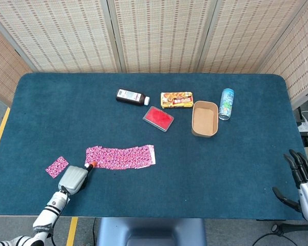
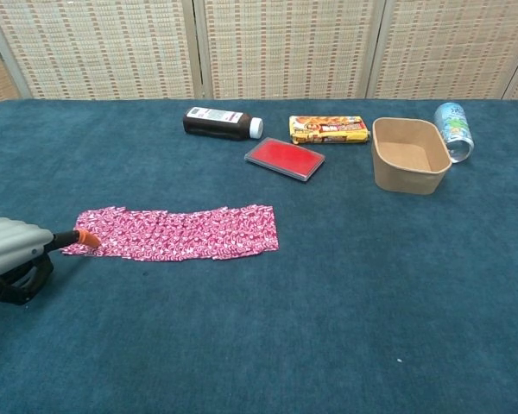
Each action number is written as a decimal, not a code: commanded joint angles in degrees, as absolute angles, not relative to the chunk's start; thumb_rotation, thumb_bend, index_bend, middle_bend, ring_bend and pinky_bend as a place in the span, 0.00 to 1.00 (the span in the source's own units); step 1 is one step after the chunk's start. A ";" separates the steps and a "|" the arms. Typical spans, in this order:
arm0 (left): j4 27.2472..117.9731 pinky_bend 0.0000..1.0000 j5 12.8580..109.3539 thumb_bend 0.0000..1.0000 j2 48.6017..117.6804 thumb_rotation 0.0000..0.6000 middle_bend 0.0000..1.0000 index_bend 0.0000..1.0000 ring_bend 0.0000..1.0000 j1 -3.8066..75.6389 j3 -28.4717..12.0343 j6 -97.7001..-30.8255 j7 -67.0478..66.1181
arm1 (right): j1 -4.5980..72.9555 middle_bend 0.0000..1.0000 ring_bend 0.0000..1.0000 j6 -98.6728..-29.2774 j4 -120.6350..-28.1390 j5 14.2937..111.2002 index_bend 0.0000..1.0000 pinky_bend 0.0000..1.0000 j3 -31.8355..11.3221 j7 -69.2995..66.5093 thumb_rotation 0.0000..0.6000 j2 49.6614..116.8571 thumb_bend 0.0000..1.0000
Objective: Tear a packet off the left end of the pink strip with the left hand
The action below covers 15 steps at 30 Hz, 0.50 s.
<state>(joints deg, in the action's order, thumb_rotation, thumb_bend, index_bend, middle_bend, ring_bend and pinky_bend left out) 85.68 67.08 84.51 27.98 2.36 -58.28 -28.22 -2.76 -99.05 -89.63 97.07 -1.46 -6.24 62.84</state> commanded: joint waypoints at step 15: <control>84.18 0.67 60.93 0.84 84.63 1.00 0.77 0.15 0.75 27.45 0.26 -59.04 -32.09 | -2.66 0.00 0.00 -98.66 -89.75 97.04 0.00 0.28 -1.36 -5.75 1.00 62.90 0.13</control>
<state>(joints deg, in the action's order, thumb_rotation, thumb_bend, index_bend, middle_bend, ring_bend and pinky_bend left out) 84.28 61.14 84.63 27.45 0.39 -59.07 -31.92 -2.66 -98.66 -89.75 97.03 -1.36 -5.74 62.90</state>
